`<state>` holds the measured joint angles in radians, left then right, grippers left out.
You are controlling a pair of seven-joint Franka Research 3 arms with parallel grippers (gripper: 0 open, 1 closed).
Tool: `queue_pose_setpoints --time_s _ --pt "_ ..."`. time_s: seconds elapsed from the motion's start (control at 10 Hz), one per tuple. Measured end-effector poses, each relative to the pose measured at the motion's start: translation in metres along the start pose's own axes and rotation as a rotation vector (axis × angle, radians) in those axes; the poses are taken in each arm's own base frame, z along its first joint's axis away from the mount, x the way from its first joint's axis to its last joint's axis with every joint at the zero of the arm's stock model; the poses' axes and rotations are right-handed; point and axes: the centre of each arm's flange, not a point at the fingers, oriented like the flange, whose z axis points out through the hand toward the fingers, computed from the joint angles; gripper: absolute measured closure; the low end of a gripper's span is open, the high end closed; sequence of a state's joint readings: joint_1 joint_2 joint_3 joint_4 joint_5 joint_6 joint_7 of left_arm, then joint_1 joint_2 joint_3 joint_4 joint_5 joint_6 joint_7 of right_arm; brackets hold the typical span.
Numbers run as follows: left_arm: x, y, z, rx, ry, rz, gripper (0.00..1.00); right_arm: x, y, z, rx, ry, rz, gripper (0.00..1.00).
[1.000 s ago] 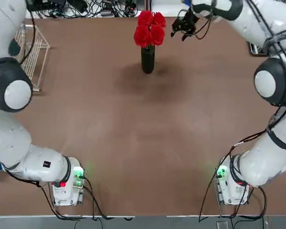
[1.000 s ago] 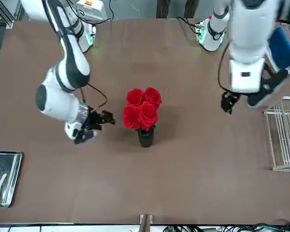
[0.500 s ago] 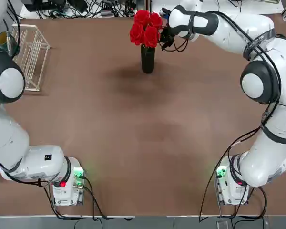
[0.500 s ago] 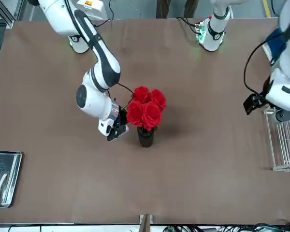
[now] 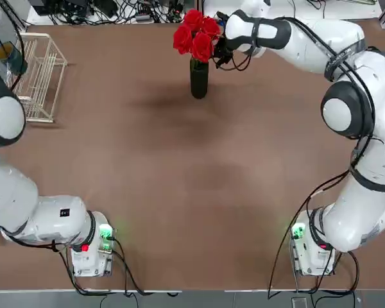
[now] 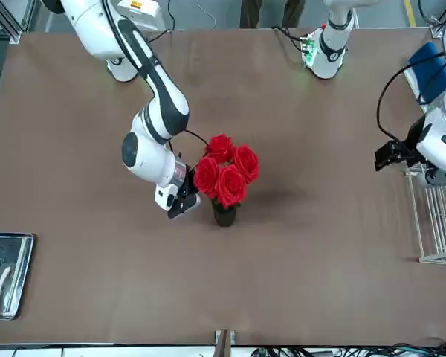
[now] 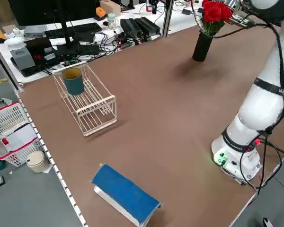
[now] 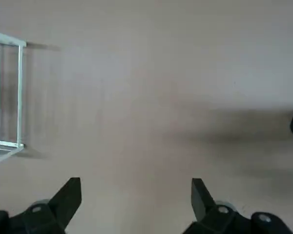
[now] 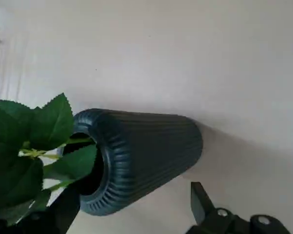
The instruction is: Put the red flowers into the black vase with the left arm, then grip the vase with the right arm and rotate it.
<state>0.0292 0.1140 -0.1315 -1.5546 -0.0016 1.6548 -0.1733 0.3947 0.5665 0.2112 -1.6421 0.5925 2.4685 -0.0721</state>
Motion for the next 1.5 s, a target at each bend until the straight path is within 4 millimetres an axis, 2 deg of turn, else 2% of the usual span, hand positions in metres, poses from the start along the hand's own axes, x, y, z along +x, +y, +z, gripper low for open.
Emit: queue_pose_setpoints --time_s 0.3,0.6,0.8,0.9,1.0,1.2,1.3,1.4,1.5 --pt "-0.005 -0.001 0.006 0.001 -0.004 -0.001 0.00 0.002 0.002 0.009 0.002 0.018 0.029 0.00" --pt "-0.004 -0.001 -0.008 -0.005 0.030 -0.002 0.00 0.002 0.003 0.009 0.003 0.021 0.036 0.03" --pt "-0.004 -0.001 -0.014 -0.006 0.037 -0.003 0.00 0.003 0.003 0.009 0.003 0.021 0.037 0.16" --pt "-0.005 -0.001 -0.014 -0.005 0.030 -0.004 0.00 0.003 0.003 0.009 0.005 0.023 0.038 0.31" --pt "-0.005 -0.004 -0.015 -0.004 0.028 -0.008 0.00 0.004 0.002 0.008 0.007 0.025 0.039 0.41" --pt "-0.004 -0.013 -0.018 -0.003 0.029 -0.020 0.00 0.005 0.001 0.006 0.008 0.028 0.038 0.56" --pt "-0.004 -0.011 -0.021 -0.005 0.034 -0.018 0.00 0.005 0.001 0.006 0.008 0.029 0.036 0.60" --pt "-0.005 -0.009 -0.026 -0.011 0.042 -0.014 0.00 0.005 0.003 0.009 0.006 0.024 0.034 0.72" --pt "-0.006 -0.010 -0.029 -0.014 0.044 -0.015 0.00 0.004 0.004 0.011 0.004 0.021 0.031 0.77"
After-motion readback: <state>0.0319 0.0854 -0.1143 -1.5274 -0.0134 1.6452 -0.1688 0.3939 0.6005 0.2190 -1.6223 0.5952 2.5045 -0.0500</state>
